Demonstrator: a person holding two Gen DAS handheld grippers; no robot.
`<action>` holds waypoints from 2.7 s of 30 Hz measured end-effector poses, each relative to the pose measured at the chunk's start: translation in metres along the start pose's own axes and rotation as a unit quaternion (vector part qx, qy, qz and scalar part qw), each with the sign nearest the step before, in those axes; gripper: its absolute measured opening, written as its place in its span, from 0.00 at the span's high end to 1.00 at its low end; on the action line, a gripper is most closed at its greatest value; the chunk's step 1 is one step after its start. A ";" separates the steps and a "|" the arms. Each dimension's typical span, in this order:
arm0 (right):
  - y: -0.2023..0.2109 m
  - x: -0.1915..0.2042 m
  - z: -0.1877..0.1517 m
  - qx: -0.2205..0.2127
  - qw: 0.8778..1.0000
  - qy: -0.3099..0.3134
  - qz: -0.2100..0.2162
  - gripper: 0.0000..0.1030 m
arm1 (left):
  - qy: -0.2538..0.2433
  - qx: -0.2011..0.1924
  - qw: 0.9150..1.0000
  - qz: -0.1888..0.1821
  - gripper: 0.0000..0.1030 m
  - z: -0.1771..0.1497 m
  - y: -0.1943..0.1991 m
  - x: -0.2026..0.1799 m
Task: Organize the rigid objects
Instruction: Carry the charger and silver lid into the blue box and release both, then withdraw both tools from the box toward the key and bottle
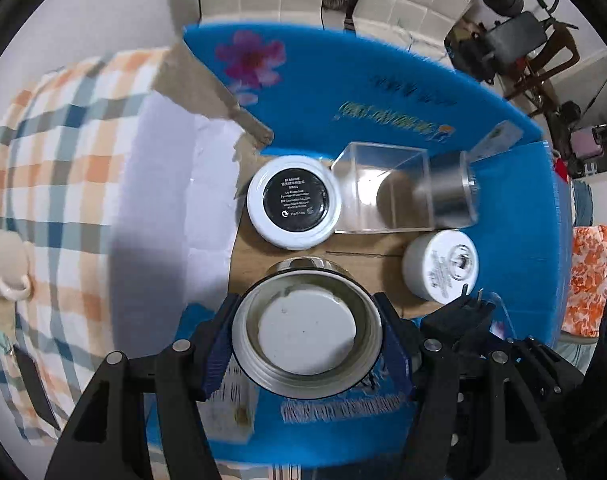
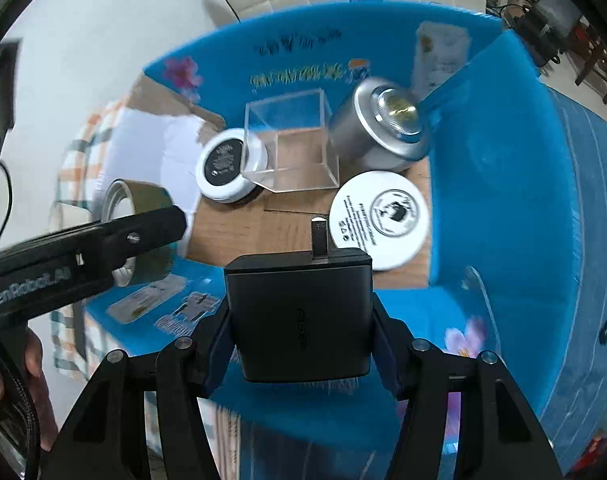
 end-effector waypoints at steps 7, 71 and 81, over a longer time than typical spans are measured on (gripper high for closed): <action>-0.042 0.003 0.009 0.039 0.999 -0.011 0.034 0.39 | -0.002 0.077 0.997 -0.030 0.39 -0.003 -0.035 0.007; 0.234 0.026 -0.075 -0.134 0.988 0.021 -0.076 0.11 | -0.039 -0.200 0.977 0.065 0.02 -0.092 0.222 -0.020; 0.256 -0.027 -0.095 -0.143 0.986 -0.029 -0.078 0.11 | -0.056 -0.211 0.975 0.031 0.02 -0.092 0.214 -0.076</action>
Point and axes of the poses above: each gripper's, at about its wrist camera, not at the fingertips, and y roughly against the way its jaws point, x to its left, z to its top, the point moved 10 cm from there along -y, roughly the way its jaws point, and after that the axes turned 4 degrees about z, right-handed, at the moved point
